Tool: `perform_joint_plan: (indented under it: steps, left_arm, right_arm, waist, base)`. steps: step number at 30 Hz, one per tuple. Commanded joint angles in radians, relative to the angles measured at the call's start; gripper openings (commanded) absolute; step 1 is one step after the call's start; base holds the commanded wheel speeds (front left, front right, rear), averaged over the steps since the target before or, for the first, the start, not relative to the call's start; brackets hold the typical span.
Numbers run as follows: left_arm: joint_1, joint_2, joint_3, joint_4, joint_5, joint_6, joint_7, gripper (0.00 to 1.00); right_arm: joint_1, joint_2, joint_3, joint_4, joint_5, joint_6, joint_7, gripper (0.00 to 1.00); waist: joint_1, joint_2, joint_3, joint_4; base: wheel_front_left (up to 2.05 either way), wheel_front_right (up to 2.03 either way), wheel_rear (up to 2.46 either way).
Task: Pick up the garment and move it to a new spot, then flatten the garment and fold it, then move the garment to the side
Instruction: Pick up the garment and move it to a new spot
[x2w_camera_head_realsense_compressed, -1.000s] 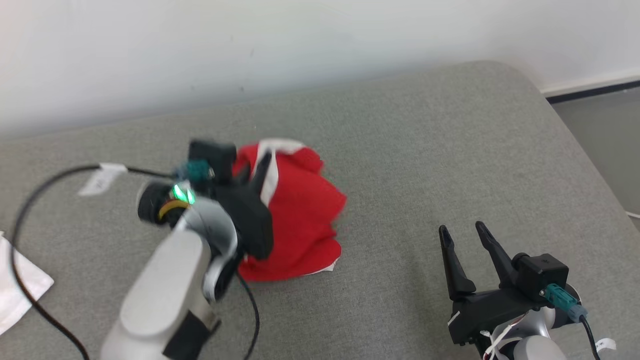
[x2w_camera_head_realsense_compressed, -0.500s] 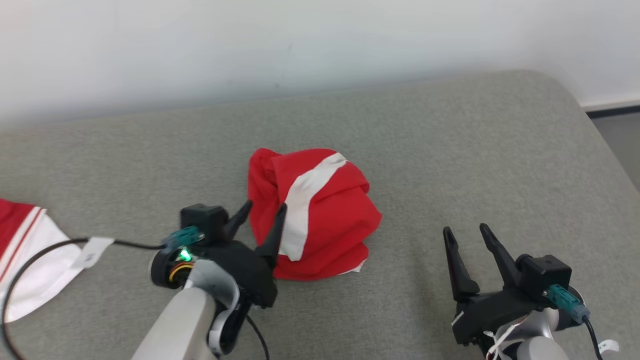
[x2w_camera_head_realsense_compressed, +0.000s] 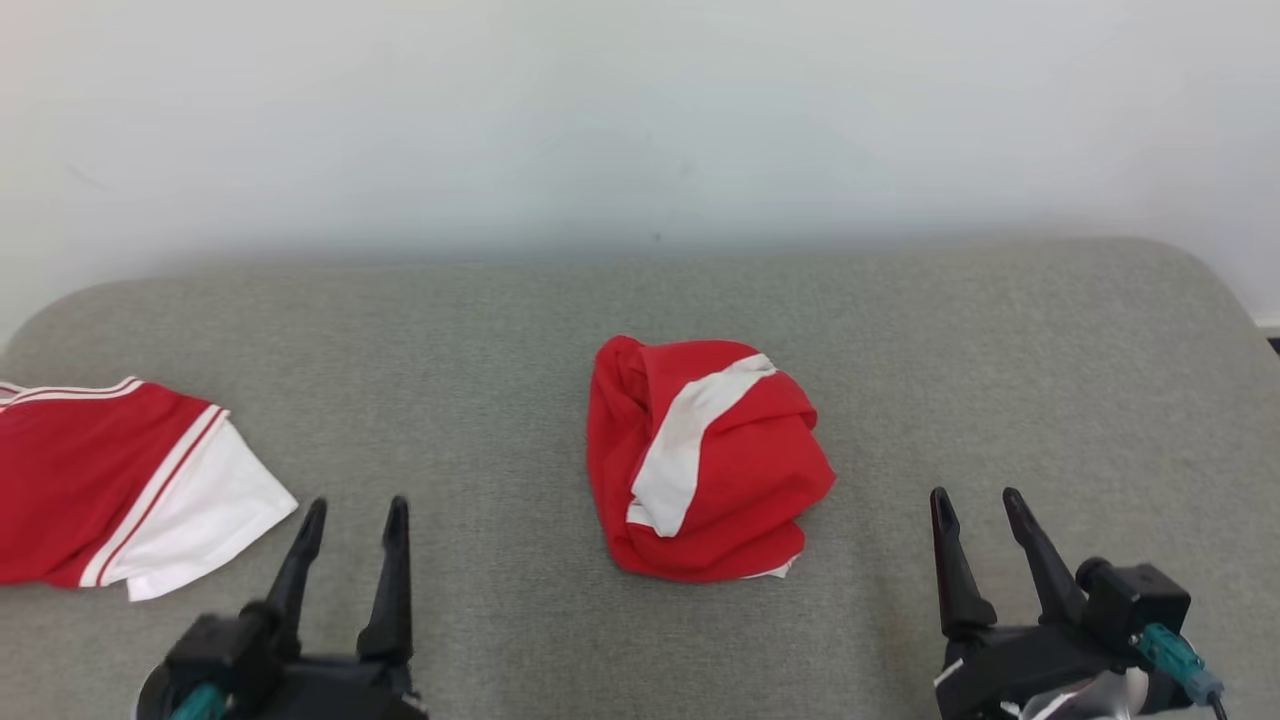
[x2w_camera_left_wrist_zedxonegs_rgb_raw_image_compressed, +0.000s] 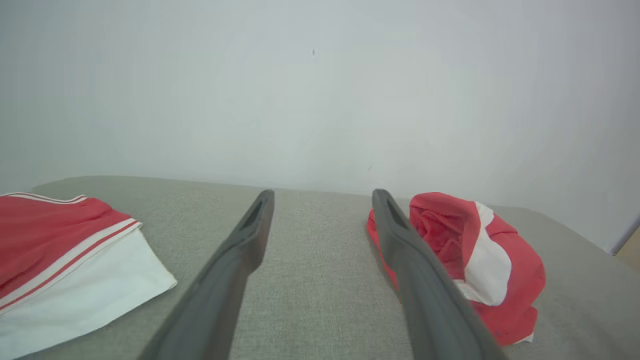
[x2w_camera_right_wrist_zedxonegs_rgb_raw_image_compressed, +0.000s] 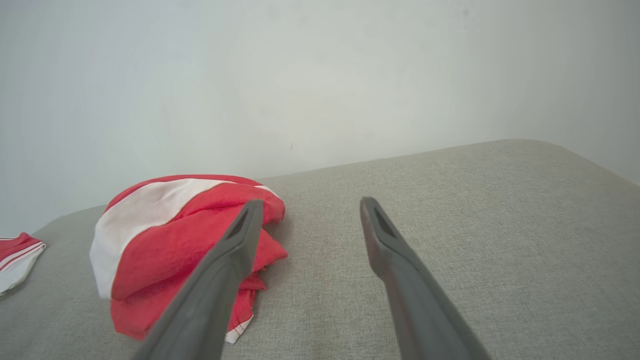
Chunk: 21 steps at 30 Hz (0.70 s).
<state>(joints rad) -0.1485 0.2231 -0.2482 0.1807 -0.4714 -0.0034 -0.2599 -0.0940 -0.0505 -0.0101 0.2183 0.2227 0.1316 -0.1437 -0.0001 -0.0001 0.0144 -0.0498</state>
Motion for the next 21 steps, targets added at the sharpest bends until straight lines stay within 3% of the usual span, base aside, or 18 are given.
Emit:
perform_joint_plan:
  steps: [1,4,8,16,21]
  left_arm:
    - [0.037,0.004,0.020,-0.034,0.038,0.010,-0.006,1.00]
    - [0.127,-0.006,0.063,-0.095,0.106,0.017,-0.006,1.00]
    - [0.212,-0.023,0.116,-0.126,0.159,-0.004,-0.006,1.00]
    - [0.292,-0.052,0.178,-0.083,0.174,-0.059,-0.006,1.00]
    - [0.290,-0.058,0.194,-0.065,0.182,-0.070,-0.006,1.00]
  right_arm:
    - [0.026,0.000,0.000,0.011,0.001,-0.002,-0.012,1.00]
    - [0.036,0.000,-0.005,0.025,-0.008,-0.002,-0.027,1.00]
    - [0.056,0.000,0.000,0.051,-0.020,-0.002,-0.034,1.00]
    - [0.097,0.000,0.000,0.081,-0.029,-0.002,-0.041,1.00]
    - [0.104,0.000,0.000,0.084,-0.030,-0.002,-0.033,1.00]
  waist:
    - [0.0001,0.0001,-0.022,0.027]
    - [0.0001,0.0001,-0.029,0.037]
    - [0.0001,0.0001,-0.041,0.044]
    - [0.0001,0.0001,-0.062,0.050]
    - [0.0001,0.0001,-0.067,0.049]
  base:
    - [0.00,0.00,0.00]
    - [0.00,0.00,0.00]
    - [0.00,0.00,0.00]
    - [0.00,0.00,0.00]
    - [0.00,0.00,0.00]
